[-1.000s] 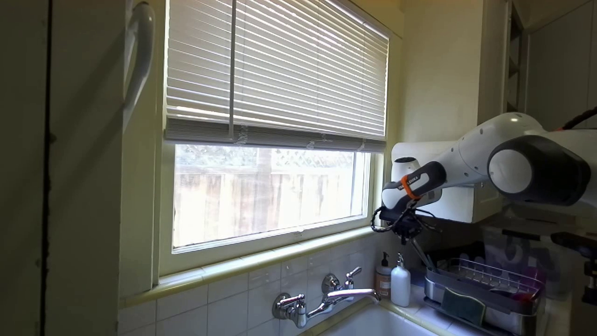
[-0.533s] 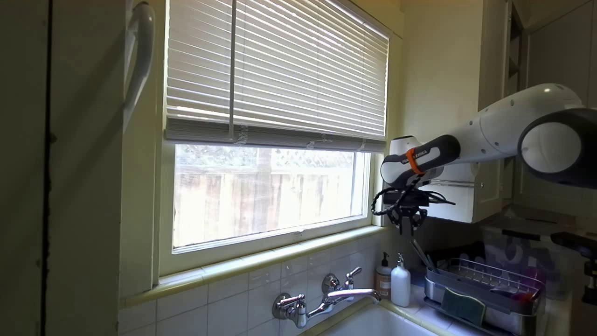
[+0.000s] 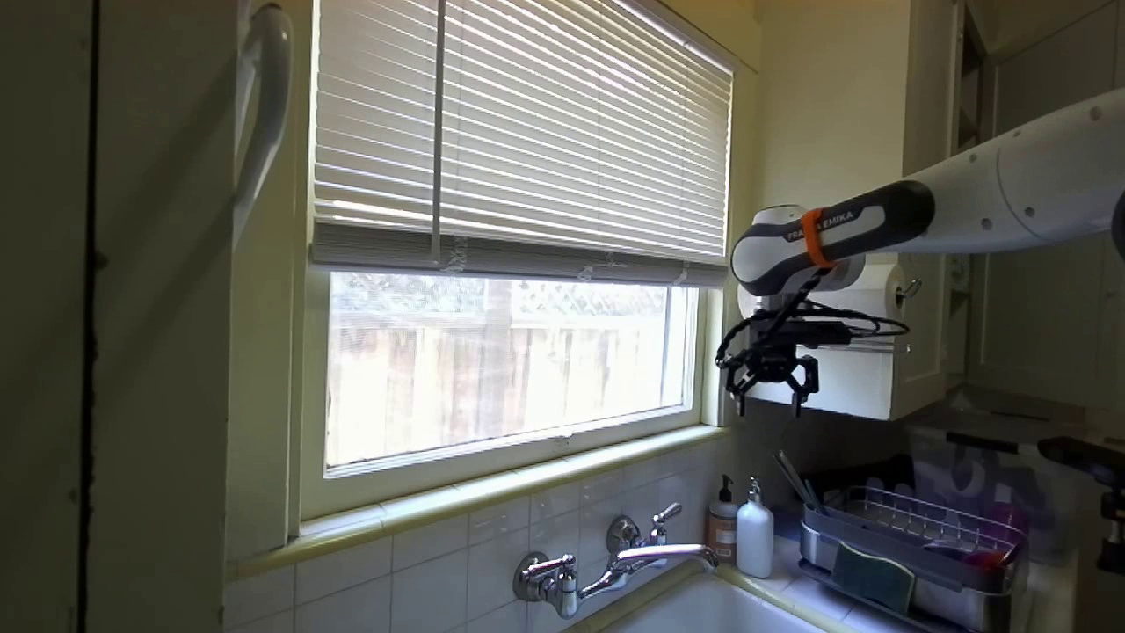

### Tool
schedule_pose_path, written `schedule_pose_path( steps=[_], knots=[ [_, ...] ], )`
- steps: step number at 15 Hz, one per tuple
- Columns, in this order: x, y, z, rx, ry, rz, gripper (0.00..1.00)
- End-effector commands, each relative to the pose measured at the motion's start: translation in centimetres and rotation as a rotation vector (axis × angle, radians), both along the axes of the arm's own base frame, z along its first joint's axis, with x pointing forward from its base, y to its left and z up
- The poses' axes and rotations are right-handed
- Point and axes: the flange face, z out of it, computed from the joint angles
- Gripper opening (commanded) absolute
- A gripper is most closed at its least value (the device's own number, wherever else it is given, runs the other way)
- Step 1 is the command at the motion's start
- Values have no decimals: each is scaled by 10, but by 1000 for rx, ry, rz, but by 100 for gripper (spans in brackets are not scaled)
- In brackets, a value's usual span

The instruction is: Press down on the white pump bottle.

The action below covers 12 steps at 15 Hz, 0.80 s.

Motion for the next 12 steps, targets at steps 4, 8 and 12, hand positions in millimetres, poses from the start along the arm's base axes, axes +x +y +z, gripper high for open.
schedule_pose_path(
  steps=[4,8,12],
  knots=[
    [-23,15,13,67,40,178,100],
    [-27,17,13,78,43,211,100],
    [-27,17,12,79,44,213,100]
  ],
)
